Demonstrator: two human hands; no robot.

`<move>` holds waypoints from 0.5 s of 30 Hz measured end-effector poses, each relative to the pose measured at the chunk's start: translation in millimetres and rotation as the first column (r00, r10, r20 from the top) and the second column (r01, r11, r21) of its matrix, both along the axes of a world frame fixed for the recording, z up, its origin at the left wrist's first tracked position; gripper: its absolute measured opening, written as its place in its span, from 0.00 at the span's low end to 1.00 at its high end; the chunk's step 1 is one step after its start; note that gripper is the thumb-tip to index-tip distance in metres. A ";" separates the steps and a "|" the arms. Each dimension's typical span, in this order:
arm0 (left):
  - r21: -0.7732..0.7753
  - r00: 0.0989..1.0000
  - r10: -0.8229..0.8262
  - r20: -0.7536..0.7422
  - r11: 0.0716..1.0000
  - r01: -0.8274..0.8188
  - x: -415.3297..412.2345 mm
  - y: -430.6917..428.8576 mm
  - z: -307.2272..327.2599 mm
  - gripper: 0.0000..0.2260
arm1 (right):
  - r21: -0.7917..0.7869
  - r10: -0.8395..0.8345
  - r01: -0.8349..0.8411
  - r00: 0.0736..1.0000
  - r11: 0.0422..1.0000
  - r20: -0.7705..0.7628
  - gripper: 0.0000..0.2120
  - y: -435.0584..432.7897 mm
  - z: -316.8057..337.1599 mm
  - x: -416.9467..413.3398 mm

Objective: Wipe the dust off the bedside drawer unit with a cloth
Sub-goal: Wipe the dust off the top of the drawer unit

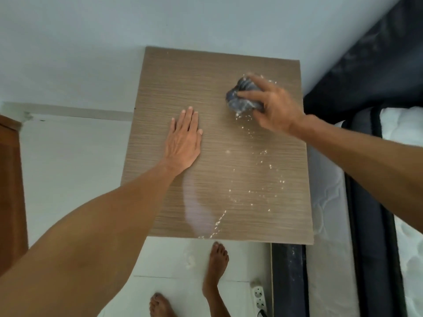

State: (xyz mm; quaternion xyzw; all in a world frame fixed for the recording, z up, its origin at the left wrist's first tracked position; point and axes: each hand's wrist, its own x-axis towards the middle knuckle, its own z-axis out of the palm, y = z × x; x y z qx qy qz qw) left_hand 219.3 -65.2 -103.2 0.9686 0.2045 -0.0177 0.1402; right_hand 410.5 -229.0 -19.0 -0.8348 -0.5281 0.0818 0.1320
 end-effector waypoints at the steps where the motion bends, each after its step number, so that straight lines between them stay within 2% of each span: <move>1: 0.012 1.000 0.010 0.020 1.000 -0.010 2.7 0.8 -2.4 0.23 | 0.010 -0.044 0.044 0.999 0.999 0.004 0.25 8.7 -0.9 17.1; 5: 0.076 0.998 0.018 0.065 0.997 -0.023 2.9 1.1 -8.5 0.23 | 0.049 -0.196 0.199 0.979 0.979 -0.063 0.25 39.2 -13.6 70.1; 8: 0.081 0.997 0.014 0.077 0.996 -0.020 2.8 1.2 -8.4 0.22 | -0.002 -0.205 0.206 0.972 0.978 -0.114 0.22 54.2 -30.7 84.6; 10: 0.088 0.996 0.008 0.086 0.996 -0.016 3.0 1.8 -9.1 0.23 | -0.053 -0.213 0.210 0.976 0.976 -0.050 0.23 61.9 -42.1 87.3; 13: 0.075 0.996 0.011 0.094 0.997 -0.018 2.3 2.5 -10.4 0.23 | -0.061 -0.327 0.335 0.938 0.940 0.111 0.25 71.3 -53.3 86.8; 15: 0.067 0.994 0.012 0.110 0.998 -0.019 2.0 2.5 -10.8 0.23 | -0.068 -0.395 0.406 0.909 0.911 0.136 0.29 75.7 -61.5 80.2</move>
